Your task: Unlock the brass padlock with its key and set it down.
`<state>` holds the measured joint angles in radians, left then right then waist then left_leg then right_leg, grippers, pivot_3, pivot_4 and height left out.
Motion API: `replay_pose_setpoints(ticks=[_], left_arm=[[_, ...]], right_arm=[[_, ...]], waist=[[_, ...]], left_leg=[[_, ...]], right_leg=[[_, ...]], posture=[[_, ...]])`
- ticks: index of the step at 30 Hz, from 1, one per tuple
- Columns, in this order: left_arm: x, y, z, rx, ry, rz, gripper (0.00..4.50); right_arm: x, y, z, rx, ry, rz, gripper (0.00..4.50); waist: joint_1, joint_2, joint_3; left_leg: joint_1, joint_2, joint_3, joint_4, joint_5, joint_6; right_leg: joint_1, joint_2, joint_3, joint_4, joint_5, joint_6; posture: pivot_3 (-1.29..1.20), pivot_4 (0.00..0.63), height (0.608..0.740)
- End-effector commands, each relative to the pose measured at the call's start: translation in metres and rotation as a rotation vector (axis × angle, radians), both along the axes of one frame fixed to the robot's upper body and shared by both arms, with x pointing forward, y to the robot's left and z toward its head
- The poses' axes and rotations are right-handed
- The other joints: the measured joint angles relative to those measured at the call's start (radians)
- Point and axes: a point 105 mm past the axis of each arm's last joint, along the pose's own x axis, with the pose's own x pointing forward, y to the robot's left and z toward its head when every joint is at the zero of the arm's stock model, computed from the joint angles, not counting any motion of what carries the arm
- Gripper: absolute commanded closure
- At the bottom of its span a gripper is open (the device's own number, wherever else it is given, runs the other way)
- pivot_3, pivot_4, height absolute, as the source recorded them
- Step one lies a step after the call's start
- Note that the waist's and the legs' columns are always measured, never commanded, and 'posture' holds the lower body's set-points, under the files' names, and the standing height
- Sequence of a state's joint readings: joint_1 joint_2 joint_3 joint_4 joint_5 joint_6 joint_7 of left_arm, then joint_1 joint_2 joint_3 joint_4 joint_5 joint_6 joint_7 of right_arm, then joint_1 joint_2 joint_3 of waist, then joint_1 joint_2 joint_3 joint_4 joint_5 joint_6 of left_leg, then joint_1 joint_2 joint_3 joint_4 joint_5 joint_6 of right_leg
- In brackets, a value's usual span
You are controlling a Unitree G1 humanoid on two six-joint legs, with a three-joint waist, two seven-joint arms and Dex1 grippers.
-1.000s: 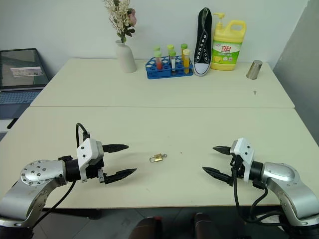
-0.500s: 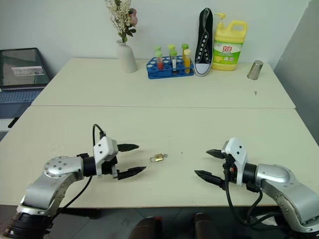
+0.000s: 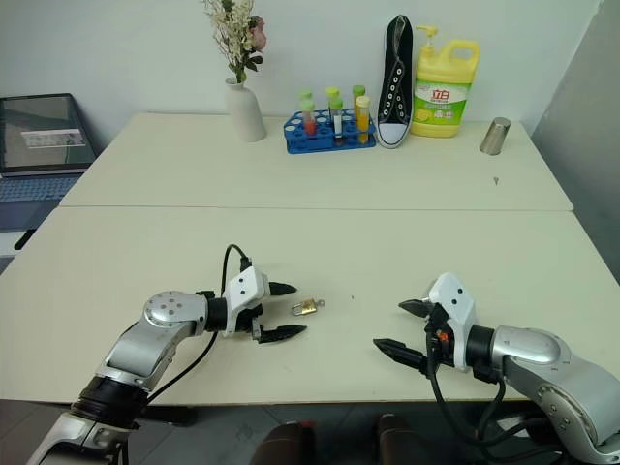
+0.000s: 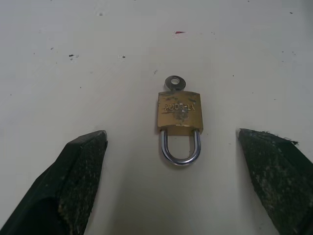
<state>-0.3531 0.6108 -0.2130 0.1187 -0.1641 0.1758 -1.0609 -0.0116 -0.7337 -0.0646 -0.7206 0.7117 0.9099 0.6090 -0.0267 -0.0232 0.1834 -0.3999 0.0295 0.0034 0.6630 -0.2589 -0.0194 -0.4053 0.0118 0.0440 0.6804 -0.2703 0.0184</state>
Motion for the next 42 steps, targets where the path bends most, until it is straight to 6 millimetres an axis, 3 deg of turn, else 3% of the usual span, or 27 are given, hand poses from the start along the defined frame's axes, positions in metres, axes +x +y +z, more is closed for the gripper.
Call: replay_pose_setpoints(ticks=[1, 8, 11, 20, 21, 28, 35, 42], left_arm=[[0.0, -0.008, -0.005, 0.018, -0.001, -0.03, 0.0], [0.0, -0.013, -0.011, 0.062, 0.001, -0.047, 0.0], [0.0, -0.013, -0.013, 0.07, 0.011, -0.045, 0.58], [0.002, -0.008, -0.021, 0.141, 0.0, -0.052, 3.39], [0.002, -0.008, -0.021, 0.149, 0.0, -0.058, 3.53], [-0.003, -0.021, -0.009, 0.096, -0.069, -0.145, 3.52], [0.001, -0.071, 0.056, -0.012, -0.373, -0.424, 3.52], [-0.007, -0.093, 0.093, -0.028, -0.706, -0.605, 3.52]], right_arm=[[-0.003, 0.003, 0.009, 0.008, -0.042, 0.011, 0.05], [-0.003, 0.003, 0.01, 0.005, -0.05, 0.005, 0.05], [-0.003, 0.003, 0.01, 0.007, -0.05, 0.004, 0.0], [-0.001, 0.002, 0.011, 0.009, -0.062, -0.003, 0.0], [0.0, 0.002, 0.012, 0.009, -0.063, -0.004, 0.0], [-0.002, -0.002, 0.011, -0.002, -0.089, -0.028, 0.0], [-0.007, -0.016, 0.002, -0.006, -0.134, -0.136, 0.0], [-0.009, -0.026, 0.001, 0.001, -0.206, -0.2, 0.0]], waist=[[0.001, 0.0, 0.0], [0.002, 0.0, -0.001], [0.002, 0.0, -0.001], [0.001, -0.001, -0.003], [0.001, -0.001, -0.004], [0.001, -0.001, -0.006], [0.02, -0.003, -0.005], [0.012, -0.003, -0.005]], left_leg=[[0.0, 0.0, 0.0, 0.0, 0.0, 0.0], [0.0, 0.0, 0.0, 0.0, 0.0, 0.0], [0.0, 0.0, 0.0, 0.0, 0.0, 0.0], [0.001, 0.0, 0.0, 0.001, 0.0, 0.0], [0.001, 0.0, 0.0, 0.001, 0.0, 0.0], [0.001, 0.0, -0.001, 0.001, 0.0, 0.0], [-0.001, -0.001, 0.0, 0.002, 0.0, 0.0], [0.0, -0.001, 0.002, 0.001, 0.0, 0.0]], right_leg=[[0.0, 0.0, 0.0, 0.0, 0.0, 0.0], [0.0, 0.0, 0.0, 0.0, 0.0, 0.0], [0.001, 0.0, 0.0, 0.0, 0.0, 0.0], [0.001, 0.0, 0.0, 0.0, 0.001, 0.001], [0.001, 0.0, 0.0, 0.0, 0.001, 0.001], [0.001, 0.0, 0.0, 0.0, 0.001, 0.001], [0.0, 0.0, -0.001, 0.0, 0.001, 0.001], [0.0, 0.002, 0.0, -0.001, 0.001, 0.001]], posture=[[0.0, 0.15, 0.74], [0.0, 0.15, 0.74], [0.0, 0.15, 0.74], [0.0, 0.15, 0.74], [0.0, 0.15, 0.74], [0.0, 0.15, 0.74], [0.0, 0.15, 0.74], [0.0, 0.15, 0.74]])
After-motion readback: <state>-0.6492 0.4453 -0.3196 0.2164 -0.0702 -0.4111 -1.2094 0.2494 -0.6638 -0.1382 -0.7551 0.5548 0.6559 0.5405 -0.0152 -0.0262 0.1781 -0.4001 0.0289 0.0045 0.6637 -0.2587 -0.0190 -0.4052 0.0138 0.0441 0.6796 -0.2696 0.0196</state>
